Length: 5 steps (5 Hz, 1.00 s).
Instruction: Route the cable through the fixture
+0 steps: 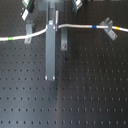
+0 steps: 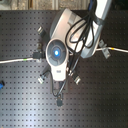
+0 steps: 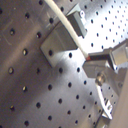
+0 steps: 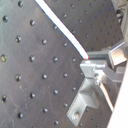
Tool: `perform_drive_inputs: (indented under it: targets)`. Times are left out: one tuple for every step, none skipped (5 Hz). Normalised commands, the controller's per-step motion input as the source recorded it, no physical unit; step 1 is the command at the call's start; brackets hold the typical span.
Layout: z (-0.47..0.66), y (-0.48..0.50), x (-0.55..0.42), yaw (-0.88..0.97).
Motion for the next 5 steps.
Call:
perform_drive_inputs:
  targets:
    - [-0.01,0.456,0.061,0.25]
    - [0.18,0.191,0.113,0.33]
    - [0.13,-0.137,0.059,0.04]
    - [-0.03,-0.25,-0.04,-0.17]
    - [-0.01,-0.17,-0.076,-0.21]
